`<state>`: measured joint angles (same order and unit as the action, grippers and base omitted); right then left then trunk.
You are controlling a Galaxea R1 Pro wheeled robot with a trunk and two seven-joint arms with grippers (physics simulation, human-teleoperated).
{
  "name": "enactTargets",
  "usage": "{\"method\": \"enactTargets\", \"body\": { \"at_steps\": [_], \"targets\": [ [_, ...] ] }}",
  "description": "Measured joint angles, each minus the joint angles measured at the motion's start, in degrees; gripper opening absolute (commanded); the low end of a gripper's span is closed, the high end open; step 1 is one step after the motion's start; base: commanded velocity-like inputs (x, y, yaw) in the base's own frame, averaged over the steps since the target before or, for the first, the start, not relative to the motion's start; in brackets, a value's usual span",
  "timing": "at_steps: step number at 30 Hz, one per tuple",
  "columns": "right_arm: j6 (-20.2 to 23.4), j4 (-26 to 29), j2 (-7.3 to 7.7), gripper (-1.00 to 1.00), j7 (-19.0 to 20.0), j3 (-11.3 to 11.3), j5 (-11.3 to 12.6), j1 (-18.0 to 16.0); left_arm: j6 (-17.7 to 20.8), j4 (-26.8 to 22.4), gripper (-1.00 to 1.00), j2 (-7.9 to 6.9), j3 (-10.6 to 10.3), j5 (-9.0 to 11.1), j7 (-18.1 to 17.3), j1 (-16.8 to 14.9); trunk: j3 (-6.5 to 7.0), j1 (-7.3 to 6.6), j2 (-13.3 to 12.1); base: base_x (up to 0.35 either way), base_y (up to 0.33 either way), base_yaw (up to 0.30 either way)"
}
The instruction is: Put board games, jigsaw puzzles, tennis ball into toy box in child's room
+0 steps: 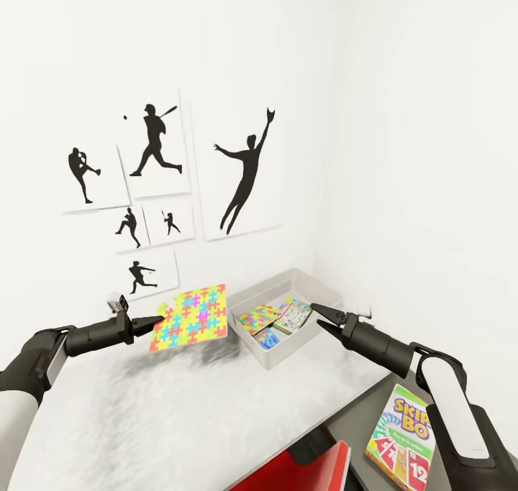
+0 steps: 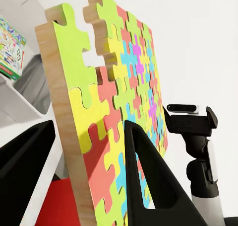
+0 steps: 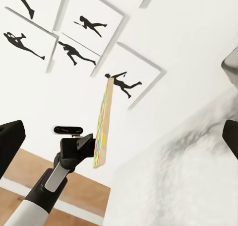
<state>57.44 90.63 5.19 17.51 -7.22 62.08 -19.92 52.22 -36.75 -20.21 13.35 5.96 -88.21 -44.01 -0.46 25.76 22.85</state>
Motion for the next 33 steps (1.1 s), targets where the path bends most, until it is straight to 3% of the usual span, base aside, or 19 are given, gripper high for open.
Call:
{"method": "enactTargets", "body": {
  "at_steps": [33],
  "targets": [
    [0.0, 0.0, 0.62, 1.0, 0.1, -0.5, -0.1, 0.0, 0.0, 0.0, -1.0, 0.0, 0.0, -0.1, 0.4, 0.0, 0.0, 0.0, 0.0, 0.0, 0.0, 0.0]
  ]
}}
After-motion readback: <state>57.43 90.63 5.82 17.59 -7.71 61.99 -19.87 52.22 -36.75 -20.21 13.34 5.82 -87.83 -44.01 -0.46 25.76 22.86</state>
